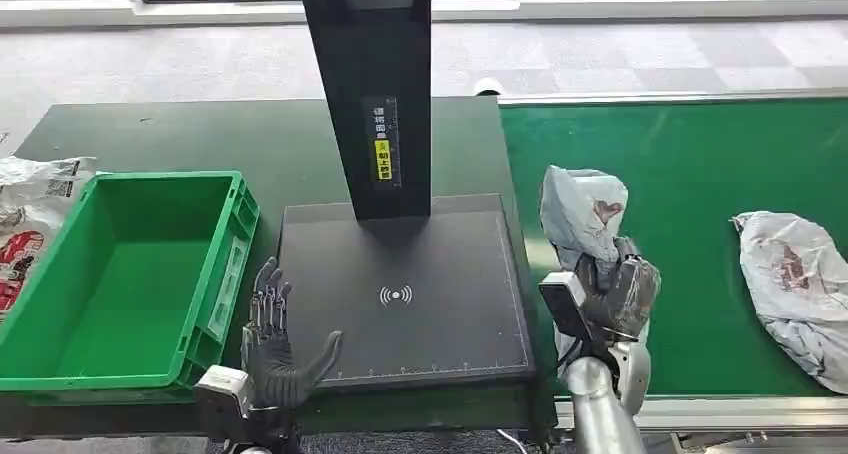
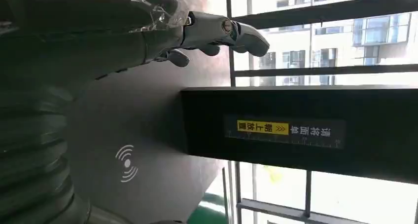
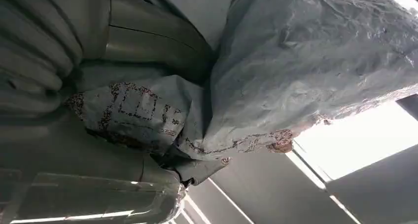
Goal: Moved the parcel from conveyor to table for the left to box.
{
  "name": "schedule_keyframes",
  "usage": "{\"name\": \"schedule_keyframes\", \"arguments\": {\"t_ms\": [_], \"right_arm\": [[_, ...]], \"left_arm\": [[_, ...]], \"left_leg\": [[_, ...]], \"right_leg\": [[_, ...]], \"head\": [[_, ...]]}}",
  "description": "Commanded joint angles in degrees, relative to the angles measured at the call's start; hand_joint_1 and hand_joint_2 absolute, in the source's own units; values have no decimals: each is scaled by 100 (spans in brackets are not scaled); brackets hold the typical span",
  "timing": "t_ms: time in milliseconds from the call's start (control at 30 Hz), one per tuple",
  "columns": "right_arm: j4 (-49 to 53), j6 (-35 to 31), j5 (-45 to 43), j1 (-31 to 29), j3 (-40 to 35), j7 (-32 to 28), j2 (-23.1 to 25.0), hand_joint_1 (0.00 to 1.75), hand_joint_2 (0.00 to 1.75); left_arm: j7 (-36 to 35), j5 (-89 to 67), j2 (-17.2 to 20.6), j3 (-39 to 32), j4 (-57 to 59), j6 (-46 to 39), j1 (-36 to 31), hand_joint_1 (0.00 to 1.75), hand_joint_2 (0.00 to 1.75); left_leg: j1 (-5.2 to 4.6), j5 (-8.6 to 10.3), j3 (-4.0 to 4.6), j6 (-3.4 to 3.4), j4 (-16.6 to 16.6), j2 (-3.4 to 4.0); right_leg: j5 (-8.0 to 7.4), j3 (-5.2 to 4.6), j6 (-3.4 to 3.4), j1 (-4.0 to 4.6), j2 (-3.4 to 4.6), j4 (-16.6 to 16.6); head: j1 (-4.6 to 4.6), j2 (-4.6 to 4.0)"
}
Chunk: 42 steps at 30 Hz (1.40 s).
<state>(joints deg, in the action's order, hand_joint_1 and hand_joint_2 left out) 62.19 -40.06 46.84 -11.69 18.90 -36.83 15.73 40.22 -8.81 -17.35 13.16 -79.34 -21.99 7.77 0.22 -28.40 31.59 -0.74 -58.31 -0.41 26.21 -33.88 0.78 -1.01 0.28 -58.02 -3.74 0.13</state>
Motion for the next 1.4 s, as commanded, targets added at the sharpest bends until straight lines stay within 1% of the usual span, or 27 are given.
{"name": "schedule_keyframes", "arguments": {"t_ms": [33, 100, 133, 200, 233, 300, 333, 367, 433, 467, 500, 600, 633, 733, 800, 833, 1067, 1100, 1133, 1167, 1200, 1233, 1267, 1300, 1333, 1367, 1400], "right_arm": [[570, 6, -43, -56, -588, 59, 123, 175, 175], [570, 6, -43, -56, -588, 59, 123, 175, 175], [574, 23, -272, -53, -691, -74, 62, 175, 175], [546, 21, -274, -125, -887, -19, 36, 175, 175], [394, 132, -211, -282, -1162, 130, 18, 175, 175], [-7, 316, 131, -565, -1595, 263, 44, 175, 175], [-451, 243, 508, -831, -1897, 424, 158, 175, 175], [-785, 185, 627, -1004, -2069, 512, 243, 175, 175], [-1275, 90, 657, -1233, -2342, 574, 353, 175, 175], [-1534, 115, 644, -1345, -2471, 580, 396, 175, 175], [-1713, 69, 629, -1421, -2529, 588, 415, 175, 175], [-2591, 434, 320, -1829, -3044, 603, 427, 175, 175], [-2797, 420, 311, -1919, -3178, 668, 427, 175, 175], [-3255, 566, -59, -2035, -3408, 756, 427, 175, 175], [-3561, 554, -262, -2087, -3497, 697, 427, 175, 175], [-3681, 624, -421, -2092, -3533, 641, 427, 175, 175], [-3949, 681, -590, -2020, -3951, 878, 427, 175, 175], [-3976, 645, -564, -2023, -3972, 929, 427, 145, 175], [-3980, 554, -585, -2021, -3978, 1018, 427, 17, 175], [-3998, 544, -585, -2025, -3987, 1047, 427, 0, 175], [-3998, 544, -585, -2025, -3987, 1047, 427, 0, 175], [-4100, 555, -491, -2051, -4000, 1281, 427, 0, 175], [-4103, 872, -637, -2012, -3930, 1215, 423, 0, 175], [-4108, 910, -640, -1993, -3924, 1173, 420, 0, 175], [-4083, 1166, -741, -1962, -3877, 1006, 427, 0, 175], [-4044, 1361, -821, -1941, -3861, 859, 427, 0, 0], [-3915, 1778, -1129, -1876, -3802, 529, 427, 0, 0]], "left_arm": [[-22, 35, 62, -115, 342, 13, -187, 0, 175], [-22, 35, 62, -115, 342, 13, -187, 0, 175], [-22, 75, 66, -110, 311, 45, -182, 0, 175], [-22, 73, 77, -96, 332, 51, -207, 0, 175], [-22, 38, 88, -57, 404, 66, -265, 0, 175], [-22, 57, 93, -19, 391, 93, -311, 0, 175], [-22, 50, 94, 13, 448, 117, -365, 0, 175], [-22, 38, 98, 43, 489, 88, -394, 0, 175], [-22, 41, 89, 64, 503, 69, -419, 0, 175], [-22, 60, 83, 69, 502, 72, -433, 0, 175], [-22, 58, 87, 87, 514, 56, -448, 0, 175], [-22, 70, 110, 104, 457, 32, -448, 0, 175], [-22, 61, 106, 91, 451, 65, -445, 0, 175], [-22, 18, 80, 86, 527, 135, -497, 0, 175], [-22, -6, 69, 126, 593, 169, -543, 0, 175], [-22, -45, 58, 148, 649, 129, -581, 0, 175], [-22, -1, 43, 147, 706, 120, -644, 0, 175], [-22, 6, 37, 152, 706, 128, -647, 0, 175], [-22, -4, 36, 168, 721, 121, -653, 0, 175], [-22, -14, 29, 180, 738, 123, -660, 0, 175], [-22, -14, 29, 180, 738, 123, -660, 0, 175], [-22, -55, 27, 214, 802, 85, -681, 0, 175], [-22, -17, 22, 205, 797, 77, -687, 0, 175], [-22, -8, 26, 199, 796, 75, -691, 0, 175], [-22, -4, 59, 223, 848, 88, -715, 0, 175], [-22, -14, 76, 241, 883, 72, -738, 0, 175], [-22, 12, 87, 242, 885, 57, -753, 0, 175]], "left_leg": [[0, 4, -6, 0, 11, 7], [0, 2, -4, 1, 5, 6], [0, 3, -7, 2, 9, 8], [-1, 2, -4, 1, 6, 8], [1, 3, -7, 0, 10, 17], [-1, 4, -5, -1, 10, 22], [-2, 0, 0, -2, 2, 33], [-1, 2, -4, -3, 8, 44], [1, 1, -4, -5, 8, 60], [2, 1, 4, -5, 6, 46], [6, 3, -2, -6, 11, 56], [5, 9, -10, -15, 6, 32], [5, 12, -11, -15, 11, 36], [17, 11, -8, -15, 6, 26], [19, 17, -17, -14, 21, 27], [16, 14, -12, -14, 12, 12], [15, 16, -10, -14, 15, 5], [14, 12, -4, -15, 6, 3], [15, 15, -7, -15, 10, 3], [15, 19, -10, -15, 18, 4], [15, 15, -5, -15, 9, 2], [15, 18, -7, -14, 14, 0], [14, 14, -3, -14, 6, -1], [13, 17, -6, -14, 12, -4], [13, 14, -5, -14, 7, -3], [15, 16, -7, -13, 11, -3], [14, 14, -4, -14, 5, -4]], "right_leg": [[-5, 4, -6, 1, 2, 9], [-3, 3, -4, 0, 2, 5], [-4, 6, -5, 0, 2, 9], [-3, 4, -4, -2, 4, 6], [-7, 4, -7, 1, 11, 11], [-9, 1, -8, -1, 16, 8], [-9, -7, -6, -2, 29, 1], [-14, -6, -9, -1, 37, 5], [-18, -12, -11, 0, 54, 4], [-13, -7, -9, 1, 40, 2], [-19, -6, -12, 6, 49, 8], [-13, 0, -13, 14, 30, 5], [-17, 0, -14, 16, 34, 9], [-11, 1, -11, 15, 27, 0], [-18, 9, -15, 18, 24, 16], [-10, 9, -11, 14, 12, 6], [-10, 9, -14, 13, 4, 9], [-7, 4, -12, 12, 4, 1], [-9, 7, -13, 13, 2, 6], [-13, 10, -16, 14, 1, 13], [-9, 5, -13, 13, 1, 4], [-12, 7, -14, 14, -3, 11], [-7, 2, -11, 12, 0, 1], [-9, 5, -12, 12, -5, 6], [-7, 4, -10, 12, -2, 2], [-10, 8, -12, 14, -5, 8], [-6, 4, -10, 12, -4, 1]], "head": [[0, 0], [0, 0], [0, 0], [0, 0], [0, 0], [0, 0], [0, 0], [0, 0], [0, 0], [0, 0], [0, 0], [0, 0], [2, 0], [0, 0], [0, 0], [0, 0], [0, 0], [0, 0], [0, 0], [0, 0], [0, 0], [0, 0], [0, 0], [0, 0], [0, 0], [0, 0], [0, 0]]}}
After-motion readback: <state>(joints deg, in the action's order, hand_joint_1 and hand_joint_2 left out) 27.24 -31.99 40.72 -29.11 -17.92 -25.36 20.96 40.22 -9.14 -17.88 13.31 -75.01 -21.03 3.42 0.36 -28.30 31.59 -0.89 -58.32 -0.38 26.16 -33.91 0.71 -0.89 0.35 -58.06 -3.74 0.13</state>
